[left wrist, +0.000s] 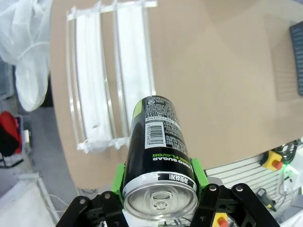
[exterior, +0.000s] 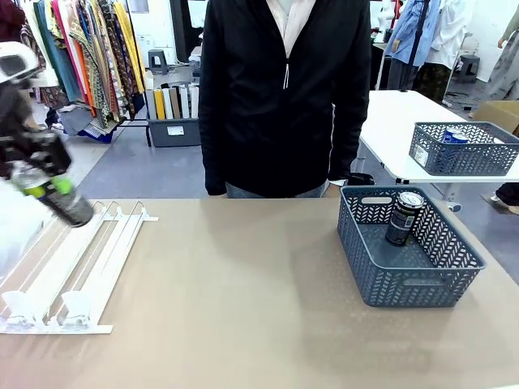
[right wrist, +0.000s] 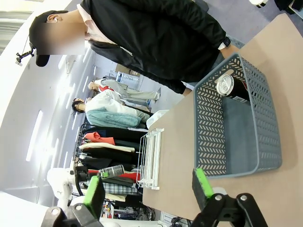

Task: Retrieve and store the cans from the dispenser.
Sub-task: Pick up one can from the Automatic Can Dispenser and place it in the middle of the table.

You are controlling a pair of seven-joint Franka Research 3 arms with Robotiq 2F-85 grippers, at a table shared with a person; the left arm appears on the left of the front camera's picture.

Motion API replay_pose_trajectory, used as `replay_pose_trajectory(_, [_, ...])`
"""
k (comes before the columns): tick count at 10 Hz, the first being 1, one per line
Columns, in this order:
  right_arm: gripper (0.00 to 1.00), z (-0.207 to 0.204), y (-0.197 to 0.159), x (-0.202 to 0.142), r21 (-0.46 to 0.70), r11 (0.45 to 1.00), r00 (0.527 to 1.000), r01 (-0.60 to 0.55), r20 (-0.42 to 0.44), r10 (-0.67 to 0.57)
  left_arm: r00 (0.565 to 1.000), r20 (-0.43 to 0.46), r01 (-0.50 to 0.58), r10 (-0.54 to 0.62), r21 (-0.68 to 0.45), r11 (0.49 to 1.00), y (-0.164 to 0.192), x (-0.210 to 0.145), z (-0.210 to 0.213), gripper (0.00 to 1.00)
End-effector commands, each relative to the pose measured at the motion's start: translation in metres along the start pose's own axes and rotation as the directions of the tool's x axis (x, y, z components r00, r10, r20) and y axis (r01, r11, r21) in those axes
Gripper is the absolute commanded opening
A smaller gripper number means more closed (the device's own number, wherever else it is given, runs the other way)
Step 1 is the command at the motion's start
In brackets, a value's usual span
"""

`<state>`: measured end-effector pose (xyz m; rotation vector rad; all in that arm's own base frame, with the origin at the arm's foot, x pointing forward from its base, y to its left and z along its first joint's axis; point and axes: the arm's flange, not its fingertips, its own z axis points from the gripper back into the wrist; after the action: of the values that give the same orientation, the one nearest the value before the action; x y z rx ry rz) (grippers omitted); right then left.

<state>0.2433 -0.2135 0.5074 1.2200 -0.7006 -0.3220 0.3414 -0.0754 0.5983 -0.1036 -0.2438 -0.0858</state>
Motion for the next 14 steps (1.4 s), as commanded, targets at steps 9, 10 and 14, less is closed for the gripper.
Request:
replay_pose_trajectory(9, [1.0,-0.002,0.001,0.001,0.026,0.999,1.0,-0.021,0.015,0.021,0.744,-0.319,0.602,-0.587,-0.06,0.796,-0.319,0.141,-0.23,0.0])
replay_pose_trajectory(10, [1.0,-0.002,0.001,0.001,0.026,0.999,1.0,-0.021,0.015,0.021,0.748,-0.331,0.594,-0.576,-0.055,0.803,-0.322,0.139,-0.237,0.0])
replay_pose_trajectory(14, [1.0,-0.002,0.001,0.001,0.026,0.999,1.0,-0.021,0.015,0.021,0.75,-0.375,0.57,-0.545,-0.054,0.82,-0.322,0.14,-0.251,0.0])
